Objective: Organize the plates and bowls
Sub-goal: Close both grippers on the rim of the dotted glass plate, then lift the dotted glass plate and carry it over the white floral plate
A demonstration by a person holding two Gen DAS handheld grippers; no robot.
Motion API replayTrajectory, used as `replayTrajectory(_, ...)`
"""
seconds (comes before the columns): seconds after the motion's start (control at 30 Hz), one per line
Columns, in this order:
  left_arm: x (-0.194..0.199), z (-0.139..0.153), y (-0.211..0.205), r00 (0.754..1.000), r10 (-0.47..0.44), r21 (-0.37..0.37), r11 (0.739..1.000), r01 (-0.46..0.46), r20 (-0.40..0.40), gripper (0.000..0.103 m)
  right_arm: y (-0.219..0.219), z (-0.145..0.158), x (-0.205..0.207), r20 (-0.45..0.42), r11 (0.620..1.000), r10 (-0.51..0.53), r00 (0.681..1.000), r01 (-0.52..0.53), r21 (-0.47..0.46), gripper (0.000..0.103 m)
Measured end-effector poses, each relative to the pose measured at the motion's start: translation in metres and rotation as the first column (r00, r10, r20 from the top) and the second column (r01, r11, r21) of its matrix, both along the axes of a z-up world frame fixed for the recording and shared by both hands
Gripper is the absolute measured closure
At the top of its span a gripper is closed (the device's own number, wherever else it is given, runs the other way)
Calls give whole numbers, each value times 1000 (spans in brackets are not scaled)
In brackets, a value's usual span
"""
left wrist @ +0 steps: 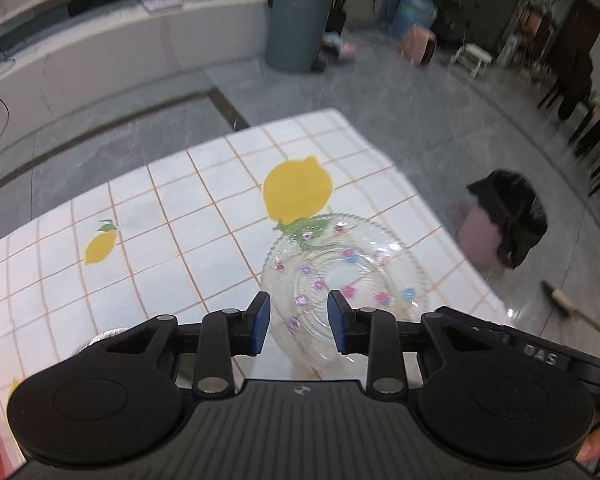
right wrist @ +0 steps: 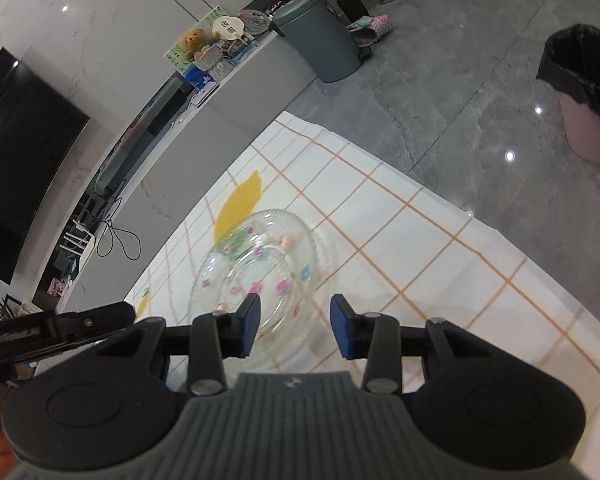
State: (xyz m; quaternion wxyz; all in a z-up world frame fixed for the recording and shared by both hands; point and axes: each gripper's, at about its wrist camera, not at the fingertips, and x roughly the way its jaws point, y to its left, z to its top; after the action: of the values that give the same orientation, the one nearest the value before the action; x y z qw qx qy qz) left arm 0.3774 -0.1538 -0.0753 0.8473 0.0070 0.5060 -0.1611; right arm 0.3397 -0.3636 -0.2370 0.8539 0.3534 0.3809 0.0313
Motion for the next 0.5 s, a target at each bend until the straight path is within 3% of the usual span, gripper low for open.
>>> replayTrajectory(0.23,41,-31,-10,993,21,77,997,-12,-112,67,-9,-18,18,-8,1000,7,1000,-7,30,67)
replayTrajectory(0.4,49,-50,-6,982,61,63,997,-51,-178,67,-11,-24,20,16,996,22,1000,-24,89,69)
replayTrajectory(0.47,51,-55,-3,977,77,34,997,-72,-198,67,-8,-28,23,18,992,38,999,-40,121,75)
replayTrajectory(0.5,51,-55,-1,976,83,18,997,-81,-201,73,-7,-30,23,20,990,41,999,-43,132,77)
